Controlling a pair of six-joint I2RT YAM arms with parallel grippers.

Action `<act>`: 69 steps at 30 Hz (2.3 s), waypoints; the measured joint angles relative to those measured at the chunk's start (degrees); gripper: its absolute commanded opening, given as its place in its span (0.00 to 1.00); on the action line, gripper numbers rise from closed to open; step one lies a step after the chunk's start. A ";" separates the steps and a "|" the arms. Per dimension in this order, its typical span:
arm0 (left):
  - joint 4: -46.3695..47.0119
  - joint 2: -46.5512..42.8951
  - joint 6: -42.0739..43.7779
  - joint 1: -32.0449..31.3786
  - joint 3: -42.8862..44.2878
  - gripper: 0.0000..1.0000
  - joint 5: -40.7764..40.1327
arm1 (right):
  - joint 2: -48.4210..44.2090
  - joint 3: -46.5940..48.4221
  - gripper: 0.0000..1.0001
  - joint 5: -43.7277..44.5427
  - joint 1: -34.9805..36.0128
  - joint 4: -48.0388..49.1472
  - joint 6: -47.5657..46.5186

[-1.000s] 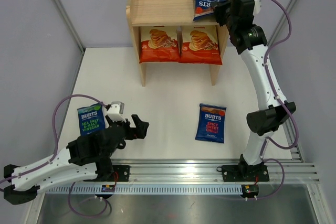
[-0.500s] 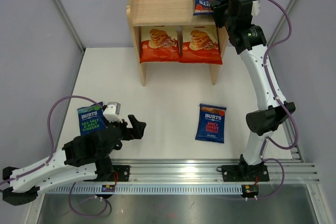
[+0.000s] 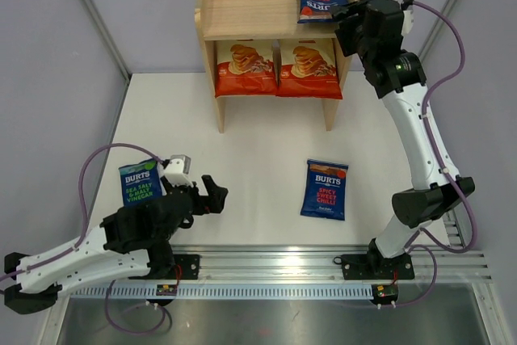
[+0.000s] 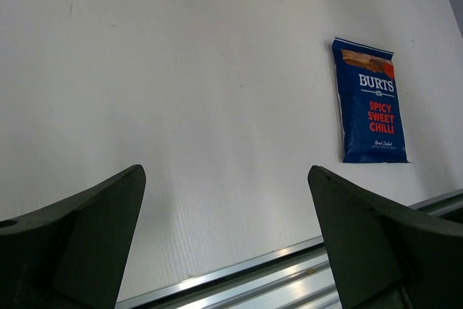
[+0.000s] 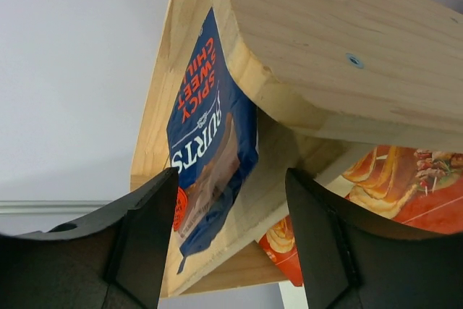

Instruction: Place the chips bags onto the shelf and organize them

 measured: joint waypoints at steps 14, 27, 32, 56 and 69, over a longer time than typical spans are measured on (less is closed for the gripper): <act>17.86 23.32 4.13 1.05 2.54 0.99 12.70 | -17.31 -17.81 1.00 -8.59 -0.44 3.30 -15.74; 35.28 56.33 7.76 7.91 17.40 0.99 33.20 | -43.95 -40.98 1.00 -19.56 -0.96 0.35 -36.61; 34.10 69.90 7.78 8.13 27.71 0.92 38.01 | -51.56 -49.66 0.99 -21.64 -0.98 -3.04 -38.27; 21.11 91.62 8.02 8.13 47.47 0.35 39.60 | -66.97 -60.41 0.96 -31.54 -1.03 -12.59 -38.34; 28.00 83.56 1.51 8.04 34.27 0.00 34.56 | -70.47 -68.46 0.99 -30.42 -1.03 -11.08 -37.44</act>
